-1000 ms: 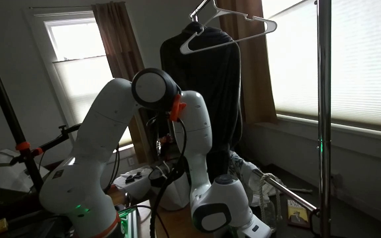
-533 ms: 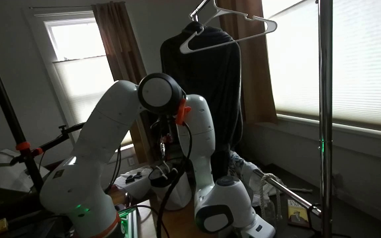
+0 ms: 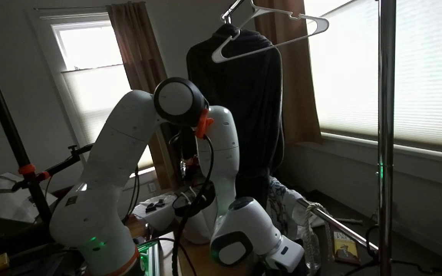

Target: Put the black hanger on the top rail

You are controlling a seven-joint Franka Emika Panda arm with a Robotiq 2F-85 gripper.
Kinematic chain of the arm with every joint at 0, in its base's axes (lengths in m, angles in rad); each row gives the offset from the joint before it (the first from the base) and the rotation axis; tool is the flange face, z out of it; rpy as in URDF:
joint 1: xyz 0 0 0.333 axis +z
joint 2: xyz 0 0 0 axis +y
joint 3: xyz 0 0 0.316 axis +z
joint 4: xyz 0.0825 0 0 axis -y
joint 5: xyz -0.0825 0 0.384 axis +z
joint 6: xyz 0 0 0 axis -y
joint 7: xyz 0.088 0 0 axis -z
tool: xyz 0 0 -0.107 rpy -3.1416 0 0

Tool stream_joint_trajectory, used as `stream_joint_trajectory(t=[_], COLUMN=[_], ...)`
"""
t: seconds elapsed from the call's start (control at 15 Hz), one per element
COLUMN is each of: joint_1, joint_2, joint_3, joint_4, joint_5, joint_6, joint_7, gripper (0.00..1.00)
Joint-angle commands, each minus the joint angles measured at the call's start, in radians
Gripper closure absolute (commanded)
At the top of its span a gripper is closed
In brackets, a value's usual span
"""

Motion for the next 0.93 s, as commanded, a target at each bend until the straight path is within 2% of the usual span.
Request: stream_joint_trajectory(t=[0.0, 0.07, 0.27, 0.33, 0.4, 0.67, 0.73, 0.87], joint_1=[-0.035, -0.053, -0.057, -0.085, -0.168, -0.416, -0.456, -0.43], joint_2=[-0.136, -0.161, -0.227, -0.179, -0.211, -0.267, -0.326, -0.337], joint_3=[0.033, 0.043, 0.03, 0.043, 0.079, 0.138, 0.127, -0.01], joint_4=[-0.149, -0.186, -0.271, -0.191, -0.207, -0.183, -0.231, -0.182], joint_5=[-0.049, -0.088, -0.11, -0.139, -0.253, -0.544, -0.588, -0.698], joint_6=[0.057, 0.056, 0.067, 0.018, -0.016, -0.204, -0.253, -0.366], joint_7=[-0.097, -0.132, -0.197, -0.209, -0.214, -0.264, -0.305, -0.317], gripper=[0.98, 0.98, 0.98, 0.98, 0.98, 0.98, 0.98, 0.98])
